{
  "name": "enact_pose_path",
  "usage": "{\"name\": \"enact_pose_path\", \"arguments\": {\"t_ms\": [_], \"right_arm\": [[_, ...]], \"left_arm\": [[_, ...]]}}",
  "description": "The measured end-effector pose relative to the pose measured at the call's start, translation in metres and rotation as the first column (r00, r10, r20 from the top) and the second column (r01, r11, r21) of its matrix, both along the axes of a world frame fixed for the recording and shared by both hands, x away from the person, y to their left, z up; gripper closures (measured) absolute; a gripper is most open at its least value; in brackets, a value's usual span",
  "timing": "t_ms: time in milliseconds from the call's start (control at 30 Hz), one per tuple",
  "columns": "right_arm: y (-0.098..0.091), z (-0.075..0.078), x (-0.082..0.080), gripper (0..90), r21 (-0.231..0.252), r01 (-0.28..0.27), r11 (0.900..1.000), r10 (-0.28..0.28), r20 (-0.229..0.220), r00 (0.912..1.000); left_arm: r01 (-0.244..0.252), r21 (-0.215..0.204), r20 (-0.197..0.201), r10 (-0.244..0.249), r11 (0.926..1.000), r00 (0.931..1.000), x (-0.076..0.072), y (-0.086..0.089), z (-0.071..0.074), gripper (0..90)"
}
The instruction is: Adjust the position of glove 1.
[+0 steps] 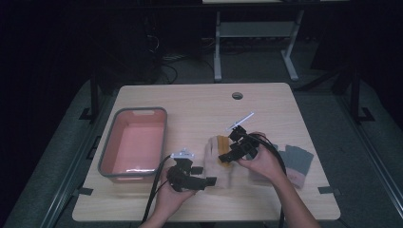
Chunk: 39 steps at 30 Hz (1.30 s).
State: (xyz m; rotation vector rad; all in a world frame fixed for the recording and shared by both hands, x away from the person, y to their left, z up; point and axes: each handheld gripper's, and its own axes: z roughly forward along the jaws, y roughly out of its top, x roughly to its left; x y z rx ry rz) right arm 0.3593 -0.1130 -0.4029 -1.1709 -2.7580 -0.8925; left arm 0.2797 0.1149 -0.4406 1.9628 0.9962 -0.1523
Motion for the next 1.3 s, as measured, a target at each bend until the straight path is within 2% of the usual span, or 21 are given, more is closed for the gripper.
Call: {"name": "enact_pose_path", "arguments": {"t_ms": [233, 333, 400, 433, 667, 733, 767, 833, 1100, 1200, 1300], "right_arm": [[-0.008, -0.003, -0.003, 30.7, 0.044, 0.063, 0.997, -0.062, -0.031, 0.9976], [-0.011, -0.005, -0.004, 30.7, 0.048, 0.083, 0.9954, -0.081, -0.045, 0.9957], [-0.013, -0.006, -0.006, 31.4, 0.079, 0.1, 0.9918, -0.095, -0.065, 0.9933], [-0.013, -0.006, -0.006, 31.4, 0.079, 0.1, 0.9918, -0.095, -0.065, 0.9933], [-0.019, -0.012, -0.01, 31.5, 0.105, 0.137, 0.985, -0.128, -0.089, 0.9878], [-0.021, -0.014, -0.011, 32.4, 0.129, 0.149, 0.9803, -0.136, -0.102, 0.9854], [-0.022, -0.016, -0.012, 32.5, 0.145, 0.158, 0.9766, -0.141, -0.119, 0.9827], [-0.023, -0.02, -0.013, 32.5, 0.147, 0.163, 0.9756, -0.142, -0.139, 0.98], [-0.029, -0.032, -0.017, 33.8, 0.171, 0.203, 0.9642, -0.172, -0.181, 0.9684], [-0.031, -0.036, -0.02, 35.0, 0.197, 0.221, 0.9551, -0.181, -0.201, 0.9626], [-0.032, -0.039, -0.022, 35.1, 0.199, 0.229, 0.9529, -0.187, -0.211, 0.9595]], "left_arm": [[-0.029, -0.006, -0.056, 0.028, 0.9996, 0.998, 0.007, -0.002, -0.004, 23.7], [-0.036, -0.006, -0.08, 0.035, 0.9993, 0.9962, 0.009, -0.003, -0.006, 23.7], [-0.042, -0.01, -0.089, 0.041, 0.9991, 0.9952, 0.01, -0.003, -0.006, 24.0], [-0.043, -0.011, -0.095, 0.042, 0.999, 0.9946, 0.011, -0.002, -0.006, 24.0], [-0.06, -0.019, -0.153, 0.057, 0.998, 0.9866, 0.013, -0.004, -0.01, 25.3], [-0.063, -0.021, -0.166, 0.059, 0.9978, 0.9843, 0.013, -0.004, -0.01, 25.6], [-0.064, -0.022, -0.171, 0.06, 0.9977, 0.9834, 0.012, -0.004, -0.01, 26.7], [-0.059, -0.017, -0.179, 0.055, 0.9981, 0.9823, 0.013, -0.003, -0.012, 29.5], [-0.051, -0.012, -0.203, 0.047, 0.9986, 0.9779, 0.014, -0.006, -0.017, 32.9], [-0.048, -0.01, -0.209, 0.045, 0.9988, 0.9769, 0.014, -0.007, -0.018, 34.6], [-0.043, -0.003, -0.213, 0.042, 0.9991, 0.9762, 0.014, -0.009, -0.019, 35.5]]}}
